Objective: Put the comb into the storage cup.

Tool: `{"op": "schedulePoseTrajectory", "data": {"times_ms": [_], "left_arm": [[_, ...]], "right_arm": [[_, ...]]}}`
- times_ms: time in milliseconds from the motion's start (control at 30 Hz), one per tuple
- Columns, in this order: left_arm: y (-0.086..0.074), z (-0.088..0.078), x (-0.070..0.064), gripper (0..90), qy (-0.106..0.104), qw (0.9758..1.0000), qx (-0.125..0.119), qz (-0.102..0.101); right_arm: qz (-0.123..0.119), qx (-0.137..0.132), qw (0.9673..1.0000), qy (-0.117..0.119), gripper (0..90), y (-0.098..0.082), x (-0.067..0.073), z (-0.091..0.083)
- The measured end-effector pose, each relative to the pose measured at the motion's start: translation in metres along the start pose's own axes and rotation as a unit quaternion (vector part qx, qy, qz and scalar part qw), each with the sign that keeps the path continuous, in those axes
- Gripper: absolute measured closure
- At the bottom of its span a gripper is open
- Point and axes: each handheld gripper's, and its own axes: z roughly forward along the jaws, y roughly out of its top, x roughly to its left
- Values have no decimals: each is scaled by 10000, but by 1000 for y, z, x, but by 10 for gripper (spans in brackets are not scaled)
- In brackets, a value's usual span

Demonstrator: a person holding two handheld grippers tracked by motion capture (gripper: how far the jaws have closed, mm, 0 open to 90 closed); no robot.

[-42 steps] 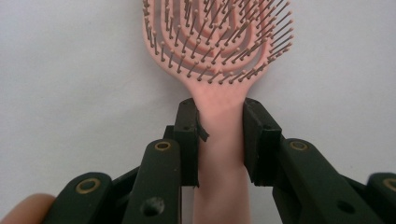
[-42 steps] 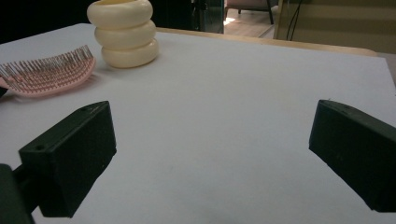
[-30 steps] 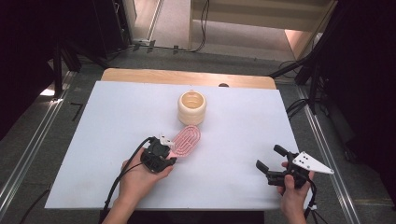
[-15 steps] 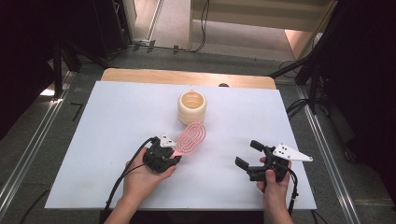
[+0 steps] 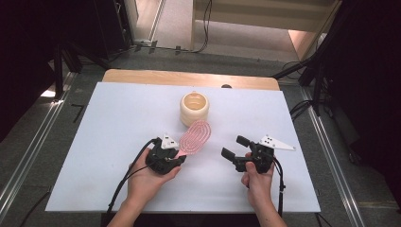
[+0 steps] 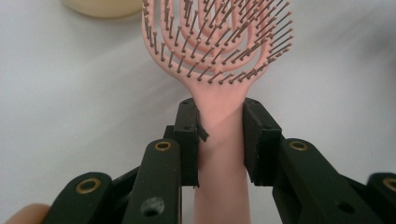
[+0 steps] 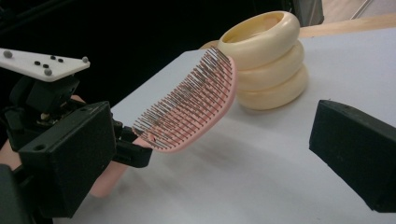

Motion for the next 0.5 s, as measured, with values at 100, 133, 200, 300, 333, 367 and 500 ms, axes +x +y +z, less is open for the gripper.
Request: {"op": "schedulePoseTrajectory", "data": {"times_ms": [100,133,200,300,333,367,500], "left_arm": [[0,0,-1,711,-8,10000,-14,22],[0,0,-2,711,20,10000,-42,25],[0,0,-3,711,-16,10000,-39,28],[1,0,-4,711,-35,10000,-74,15],[1,1,-4,711,-24,10000,-84,27],[1,1,-5,711,-25,10000,-88,37],[1,3,-7,711,-56,9999,-74,57]], "right_arm": [[236,-19,9997,69,0,1,1,13],[236,-19,9997,69,0,1,1,13],[326,-2,9994,134,0,0,0,19],[465,36,9987,187,0,-1,0,28],[501,44,9986,189,0,-1,1,31],[553,50,9983,184,0,-2,1,33],[682,87,9972,290,0,-2,3,43]]}}
